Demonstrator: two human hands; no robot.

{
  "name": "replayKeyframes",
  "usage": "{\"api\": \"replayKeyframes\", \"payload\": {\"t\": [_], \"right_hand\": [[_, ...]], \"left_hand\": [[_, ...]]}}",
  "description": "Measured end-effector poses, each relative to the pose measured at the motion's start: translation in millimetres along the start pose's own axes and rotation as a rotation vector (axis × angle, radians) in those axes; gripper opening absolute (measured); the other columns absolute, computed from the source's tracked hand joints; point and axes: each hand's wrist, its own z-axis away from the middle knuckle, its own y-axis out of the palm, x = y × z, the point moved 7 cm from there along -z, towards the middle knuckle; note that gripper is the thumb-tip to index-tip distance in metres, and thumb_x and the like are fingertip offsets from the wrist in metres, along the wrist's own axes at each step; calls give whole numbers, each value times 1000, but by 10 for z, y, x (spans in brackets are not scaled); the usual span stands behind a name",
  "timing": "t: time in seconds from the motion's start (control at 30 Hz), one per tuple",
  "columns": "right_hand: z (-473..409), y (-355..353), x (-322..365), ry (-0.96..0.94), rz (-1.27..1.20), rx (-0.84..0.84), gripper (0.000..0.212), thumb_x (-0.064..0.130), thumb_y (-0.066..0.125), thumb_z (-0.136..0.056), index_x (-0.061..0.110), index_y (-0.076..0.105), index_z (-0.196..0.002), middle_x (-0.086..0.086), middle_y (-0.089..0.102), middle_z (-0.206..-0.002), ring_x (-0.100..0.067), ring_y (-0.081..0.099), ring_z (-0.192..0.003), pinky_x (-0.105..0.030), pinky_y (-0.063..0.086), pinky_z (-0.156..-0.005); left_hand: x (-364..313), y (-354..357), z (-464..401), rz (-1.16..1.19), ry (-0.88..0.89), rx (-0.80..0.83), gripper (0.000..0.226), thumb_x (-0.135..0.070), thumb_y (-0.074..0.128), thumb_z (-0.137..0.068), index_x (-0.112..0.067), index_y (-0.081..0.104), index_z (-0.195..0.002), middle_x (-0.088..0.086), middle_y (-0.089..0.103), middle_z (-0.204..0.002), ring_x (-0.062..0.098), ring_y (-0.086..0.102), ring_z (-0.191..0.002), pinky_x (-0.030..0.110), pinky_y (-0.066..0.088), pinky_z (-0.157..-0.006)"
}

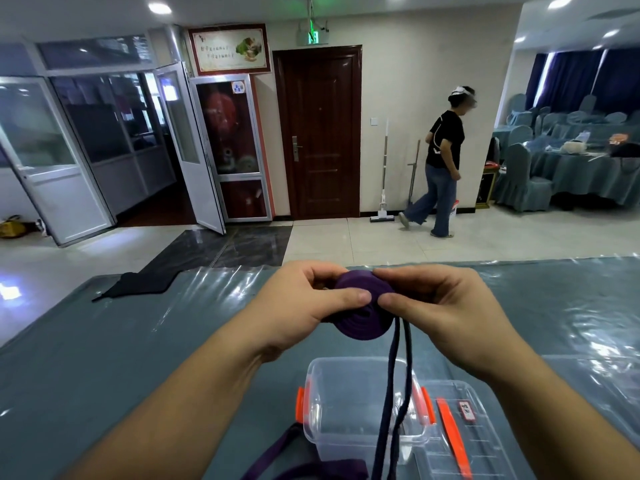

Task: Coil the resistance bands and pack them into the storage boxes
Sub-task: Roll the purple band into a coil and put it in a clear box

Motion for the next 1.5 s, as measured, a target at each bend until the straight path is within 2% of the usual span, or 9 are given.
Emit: {"api": "replayKeyframes", "payload": {"t": [0.2,0.37,0.6,0.8,0.97,1.1,1.27,1.4,1.5], "right_hand": [[-13,-53,-19,-16,-175,-122,37,8,74,-74,13,74,-111,-5,81,-104,-21,77,-100,-26,61,-85],[-34,-55,-8,-5,-38,-59,34,1,73,-84,12,74,-116,-2,80,-107,-19,76,-104,-27,60,-90],[-30,-48,-15,-5,-229,-114,42,10,72,-75,10,72,-117,-9,80,-106,-24,77,-102,-25,61,-84],[-53,-47,-21,22,-104,-72,36,3,73,-80,8,73,-116,-7,80,-105,-23,76,-102,-28,61,-90],[-49,-54,48,-37,-233,-238,34,12,72,-75,11,75,-109,-5,81,-101,-20,77,-98,-22,61,-83],[9,-25,-24,4,-280,-260,34,11,71,-74,12,75,-107,-5,81,-99,-18,78,-95,-20,60,-79],[-24,-12,0,38,-199,-156,34,9,73,-74,9,76,-107,-8,81,-99,-24,78,-97,-24,61,-81],[2,-6,61,-27,-215,-215,33,13,73,-74,13,76,-107,-5,81,-101,-19,77,-98,-23,60,-84],[36,1,7,-41,-192,-261,31,3,74,-81,17,76,-108,-1,81,-103,-16,77,-100,-23,60,-87]], "left_hand": [[62,41,-1,301,-40,-80,36,-26,78,-73,-13,79,-106,13,79,-105,20,74,-92,37,60,-86],[-4,18,3,95,-40,-22,28,-3,79,-84,-8,75,-112,11,80,-99,23,78,-91,25,61,-74],[66,60,-33,348,-28,-43,44,-14,78,-73,-5,73,-116,17,78,-110,26,75,-99,37,63,-86],[16,-29,-68,94,-51,-20,25,-2,79,-82,-8,76,-106,14,80,-97,23,77,-86,26,61,-74],[-36,-38,-91,244,23,-113,37,-17,81,-71,-10,76,-107,14,80,-100,25,77,-91,32,62,-79],[81,27,-65,322,-12,-98,39,-17,80,-70,-8,76,-107,16,79,-103,24,76,-92,31,61,-78],[-10,-12,-65,28,-25,6,29,-7,81,-83,-10,76,-111,11,80,-100,24,78,-93,27,60,-78],[-47,-22,-57,125,3,-54,31,-11,82,-78,-11,76,-108,12,80,-99,24,77,-91,29,61,-78],[36,6,-47,227,-9,-86,38,-18,81,-73,-9,76,-110,14,79,-102,26,77,-93,34,62,-83]]}}
